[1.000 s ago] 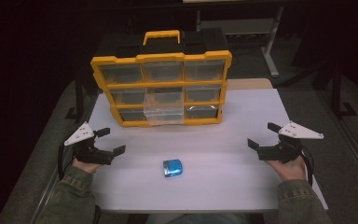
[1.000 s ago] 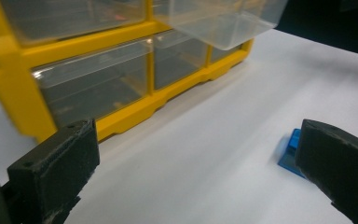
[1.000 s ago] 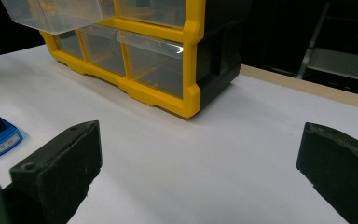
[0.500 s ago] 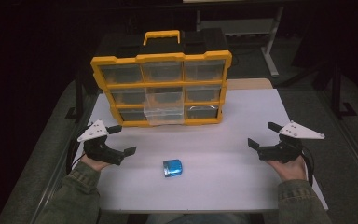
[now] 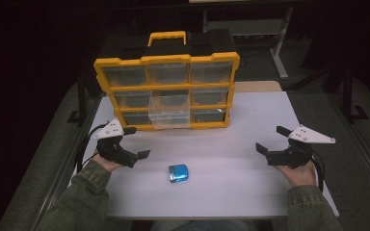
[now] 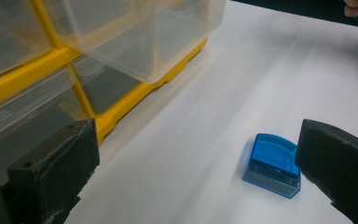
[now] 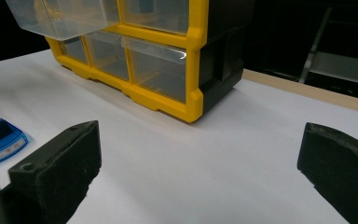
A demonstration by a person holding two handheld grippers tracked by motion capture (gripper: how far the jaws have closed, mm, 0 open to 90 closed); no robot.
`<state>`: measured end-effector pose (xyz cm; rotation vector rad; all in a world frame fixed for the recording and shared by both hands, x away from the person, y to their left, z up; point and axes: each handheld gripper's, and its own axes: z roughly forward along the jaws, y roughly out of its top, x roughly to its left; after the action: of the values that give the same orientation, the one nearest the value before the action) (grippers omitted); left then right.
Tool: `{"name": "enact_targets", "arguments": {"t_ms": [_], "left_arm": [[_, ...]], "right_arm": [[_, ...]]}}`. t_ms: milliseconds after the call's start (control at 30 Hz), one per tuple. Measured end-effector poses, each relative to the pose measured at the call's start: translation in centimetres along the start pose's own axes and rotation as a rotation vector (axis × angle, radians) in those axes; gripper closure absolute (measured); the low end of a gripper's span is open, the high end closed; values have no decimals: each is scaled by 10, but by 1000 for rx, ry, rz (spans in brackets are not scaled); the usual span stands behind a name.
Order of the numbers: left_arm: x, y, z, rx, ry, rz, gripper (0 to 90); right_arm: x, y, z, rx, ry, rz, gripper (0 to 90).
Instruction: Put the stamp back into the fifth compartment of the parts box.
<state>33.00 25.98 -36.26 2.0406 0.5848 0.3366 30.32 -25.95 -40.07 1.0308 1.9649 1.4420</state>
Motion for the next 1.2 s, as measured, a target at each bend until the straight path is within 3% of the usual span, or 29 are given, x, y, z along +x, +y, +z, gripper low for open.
{"name": "enact_targets", "arguments": {"t_ms": [433,1200], "left_arm": [[-9,11,14,28,-49,34,0],[-32,16,45,102,-144,102,0]], "right_arm": [[0,0,0,-2,7,-3,0],[1,0,-1,0,9,-14,0]]}}
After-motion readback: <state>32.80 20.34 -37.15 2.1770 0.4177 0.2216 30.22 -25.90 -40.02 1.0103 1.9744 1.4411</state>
